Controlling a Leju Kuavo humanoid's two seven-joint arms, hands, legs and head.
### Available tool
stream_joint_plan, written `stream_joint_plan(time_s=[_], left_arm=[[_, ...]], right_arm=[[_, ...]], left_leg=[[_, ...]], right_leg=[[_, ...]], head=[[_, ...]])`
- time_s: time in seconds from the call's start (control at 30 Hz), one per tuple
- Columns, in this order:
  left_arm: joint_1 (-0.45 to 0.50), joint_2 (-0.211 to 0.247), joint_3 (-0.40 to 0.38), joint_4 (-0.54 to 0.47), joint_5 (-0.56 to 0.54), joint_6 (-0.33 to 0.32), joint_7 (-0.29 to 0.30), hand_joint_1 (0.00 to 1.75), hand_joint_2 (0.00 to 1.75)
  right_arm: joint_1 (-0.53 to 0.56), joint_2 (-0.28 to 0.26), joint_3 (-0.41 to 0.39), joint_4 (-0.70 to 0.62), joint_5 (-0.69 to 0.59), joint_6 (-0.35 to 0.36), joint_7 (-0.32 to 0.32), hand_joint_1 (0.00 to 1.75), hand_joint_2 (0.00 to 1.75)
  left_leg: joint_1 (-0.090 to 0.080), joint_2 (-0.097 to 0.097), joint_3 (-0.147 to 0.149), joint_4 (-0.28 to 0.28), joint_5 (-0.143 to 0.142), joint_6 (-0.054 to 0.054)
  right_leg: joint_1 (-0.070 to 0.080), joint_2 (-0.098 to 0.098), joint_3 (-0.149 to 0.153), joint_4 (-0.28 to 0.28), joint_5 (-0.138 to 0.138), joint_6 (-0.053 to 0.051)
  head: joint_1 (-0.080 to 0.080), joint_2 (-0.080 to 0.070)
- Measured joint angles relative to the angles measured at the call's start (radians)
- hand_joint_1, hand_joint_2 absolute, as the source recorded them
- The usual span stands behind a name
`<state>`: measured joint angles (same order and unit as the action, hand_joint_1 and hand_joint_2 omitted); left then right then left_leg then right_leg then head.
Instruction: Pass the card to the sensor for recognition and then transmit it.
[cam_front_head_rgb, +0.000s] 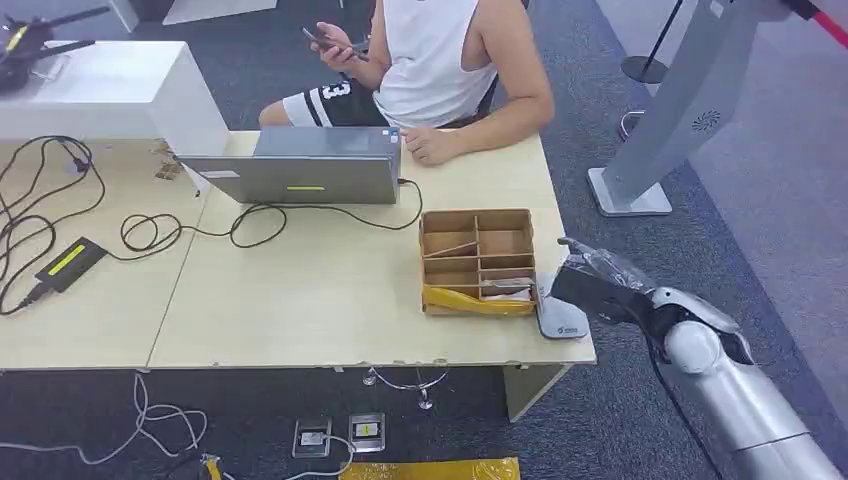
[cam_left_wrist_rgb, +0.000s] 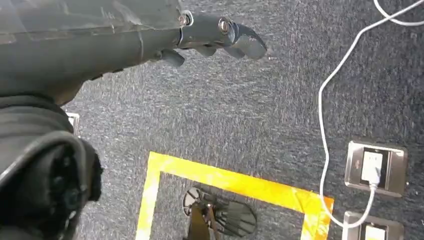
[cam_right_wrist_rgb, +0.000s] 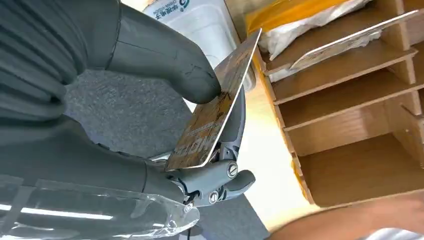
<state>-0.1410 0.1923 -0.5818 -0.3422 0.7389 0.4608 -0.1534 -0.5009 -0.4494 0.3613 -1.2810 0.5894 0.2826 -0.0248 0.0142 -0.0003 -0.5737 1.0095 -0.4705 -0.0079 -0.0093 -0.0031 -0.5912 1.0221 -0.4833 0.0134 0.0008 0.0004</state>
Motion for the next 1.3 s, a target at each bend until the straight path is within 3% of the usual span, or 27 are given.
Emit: stream_joint_plan(time_s=[0.63, 1.3], left_arm=[[-0.006, -0.011, -0.001, 0.035, -0.015, -0.019, 0.01, 0.0, 0.0], [-0.006, -0.011, -0.001, 0.054, -0.029, -0.032, 0.011, 0.0, 0.0]], right_arm=[[0.002, 0.062, 0.033, 0.208, 0.035, -0.084, -0.061, 1.75, 1.75], [-0.001, 0.074, 0.022, 0.28, 0.019, -0.106, -0.076, 1.75, 1.75]], left_leg=[[0.0, 0.0, 0.0, 0.0, 0.0, 0.0], [0.0, 0.0, 0.001, 0.0, 0.0, 0.0]], right_leg=[[0.0, 0.0, 0.0, 0.0, 0.0, 0.0], [0.0, 0.001, 0.0, 0.0, 0.0, 0.0]], head=[[0.0, 0.0], [0.0, 0.0]])
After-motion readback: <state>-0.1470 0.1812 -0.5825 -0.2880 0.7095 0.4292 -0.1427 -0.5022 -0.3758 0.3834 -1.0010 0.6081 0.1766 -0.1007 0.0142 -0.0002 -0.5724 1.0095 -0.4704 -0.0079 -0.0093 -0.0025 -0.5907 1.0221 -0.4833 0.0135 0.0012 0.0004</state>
